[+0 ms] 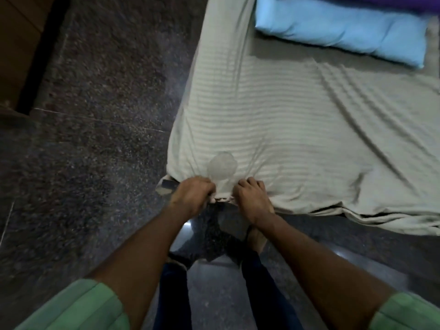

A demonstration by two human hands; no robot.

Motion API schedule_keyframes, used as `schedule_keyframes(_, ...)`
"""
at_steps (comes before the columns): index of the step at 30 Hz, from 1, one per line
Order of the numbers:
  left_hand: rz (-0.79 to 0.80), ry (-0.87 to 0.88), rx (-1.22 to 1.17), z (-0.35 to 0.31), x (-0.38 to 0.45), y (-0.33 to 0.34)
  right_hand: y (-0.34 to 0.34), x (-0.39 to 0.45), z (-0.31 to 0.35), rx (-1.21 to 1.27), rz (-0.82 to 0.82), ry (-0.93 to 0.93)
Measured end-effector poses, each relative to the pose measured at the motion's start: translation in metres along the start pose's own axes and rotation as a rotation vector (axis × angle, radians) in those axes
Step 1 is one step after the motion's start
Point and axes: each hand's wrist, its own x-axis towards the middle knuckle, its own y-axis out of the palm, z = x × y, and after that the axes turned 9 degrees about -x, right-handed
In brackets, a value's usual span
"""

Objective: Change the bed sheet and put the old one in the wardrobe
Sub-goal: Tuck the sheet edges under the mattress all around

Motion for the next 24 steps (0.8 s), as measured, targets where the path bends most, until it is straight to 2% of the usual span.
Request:
schedule_keyframes(3, 0.118, 0.013, 0.111, -0.016, -0.013, -0.028, -0.032, 0.000, 0.013, 0.020, 0.222, 0.123)
schedule_keyframes(6, 0.047, -0.169, 0.008, -0.019, -0.041, -0.084, -0.086, 0.007, 0.056, 0.194, 0.269, 0.350)
schedule_keyframes(9, 0.073, -0.249, 0.027, -0.010, -0.073, -0.145, -0.148, 0.014, 0.109, 0.349, 0.214, 0.457)
schedule_keyframes(12, 0.079, -0.232, 0.032, -0.014, -0.098, -0.217, -0.221, 0.012, 0.137, 0.407, 0.106, 0.526)
schedule_keyframes(15, 0.039, -0.214, -0.041, -0.031, -0.112, -0.286, -0.286, 0.007, 0.140, 0.498, 0.018, 0.631)
schedule_keyframes(19, -0.025, -0.220, -0.162, -0.035, -0.128, -0.345, -0.345, 0.008, 0.156, 0.592, -0.076, 0.683)
schedule_keyframes(24, -0.112, -0.218, -0.291, -0.018, -0.082, -0.423, -0.403, 0.054, 0.147, 0.744, -0.173, 0.724)
